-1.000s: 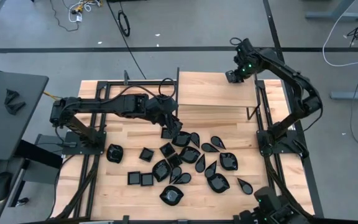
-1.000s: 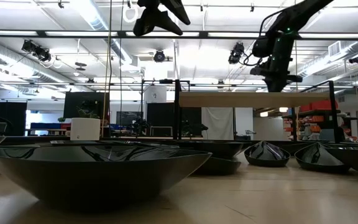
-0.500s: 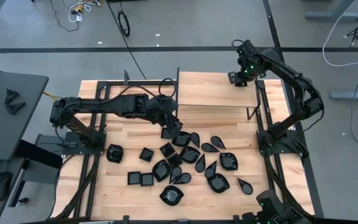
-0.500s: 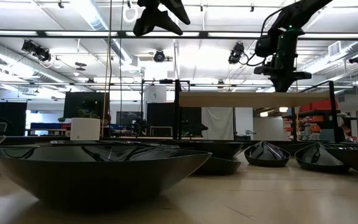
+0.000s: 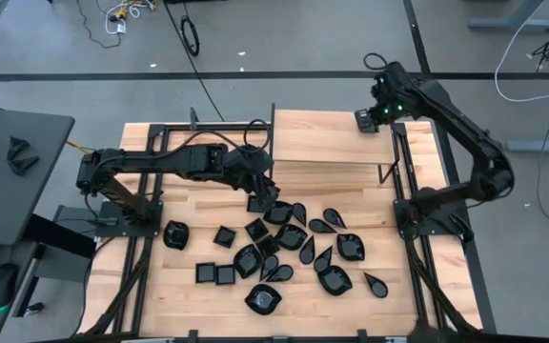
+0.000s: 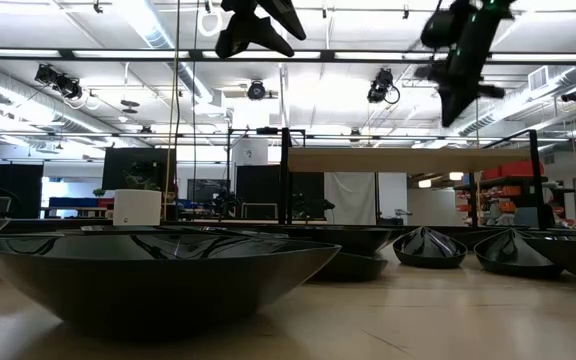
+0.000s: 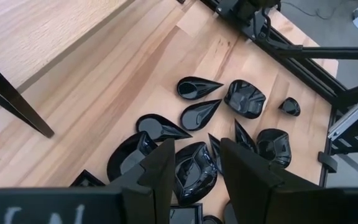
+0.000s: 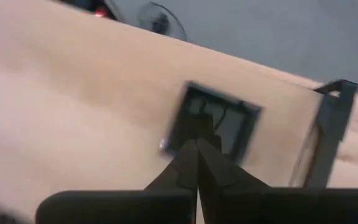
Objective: Pick & Place Mini shaped plates
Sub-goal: Put the drop-shaped plate on the shelf
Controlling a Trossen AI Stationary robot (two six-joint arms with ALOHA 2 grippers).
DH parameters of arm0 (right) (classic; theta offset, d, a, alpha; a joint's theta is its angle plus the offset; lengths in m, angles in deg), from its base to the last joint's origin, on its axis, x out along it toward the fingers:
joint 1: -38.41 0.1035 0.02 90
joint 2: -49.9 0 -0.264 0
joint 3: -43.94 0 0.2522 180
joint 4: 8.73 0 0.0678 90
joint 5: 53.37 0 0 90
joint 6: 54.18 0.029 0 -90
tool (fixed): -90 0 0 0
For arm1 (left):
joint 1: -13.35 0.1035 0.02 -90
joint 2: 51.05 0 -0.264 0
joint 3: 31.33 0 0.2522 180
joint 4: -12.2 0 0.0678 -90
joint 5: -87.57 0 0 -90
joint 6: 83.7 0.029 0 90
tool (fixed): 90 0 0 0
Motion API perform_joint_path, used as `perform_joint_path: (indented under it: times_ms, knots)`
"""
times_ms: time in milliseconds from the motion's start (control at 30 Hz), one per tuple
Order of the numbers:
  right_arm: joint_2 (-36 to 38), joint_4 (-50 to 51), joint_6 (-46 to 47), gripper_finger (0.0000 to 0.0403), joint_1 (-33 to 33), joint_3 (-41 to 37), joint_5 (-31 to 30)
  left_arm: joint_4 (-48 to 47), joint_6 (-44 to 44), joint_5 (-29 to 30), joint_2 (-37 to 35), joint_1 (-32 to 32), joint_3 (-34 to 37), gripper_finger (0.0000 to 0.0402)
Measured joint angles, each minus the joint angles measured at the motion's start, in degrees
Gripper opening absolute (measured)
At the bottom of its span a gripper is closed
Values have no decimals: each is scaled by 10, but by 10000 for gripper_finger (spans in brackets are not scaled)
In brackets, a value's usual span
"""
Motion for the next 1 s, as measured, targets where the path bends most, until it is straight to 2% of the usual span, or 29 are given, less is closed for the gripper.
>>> perform_joint_path:
  times_ms: [167,367,500,700,867,1000]
  knots:
    - [51,-3,38,2,126,0,4,-11,15,0,0,0,0,133]
    - [73,-9,96,3,312,0,6,-121,29,0,-4,0,0,133]
    - [73,-40,212,10,410,-43,11,-162,57,0,-5,-2,9,133]
    - [71,-82,429,52,510,-174,113,-160,64,3,-4,-2,17,133]
    - [71,-91,559,107,565,-284,118,-131,78,17,-4,-2,17,133]
    - [71,-161,611,140,574,-362,118,-107,94,12,-4,-2,17,133]
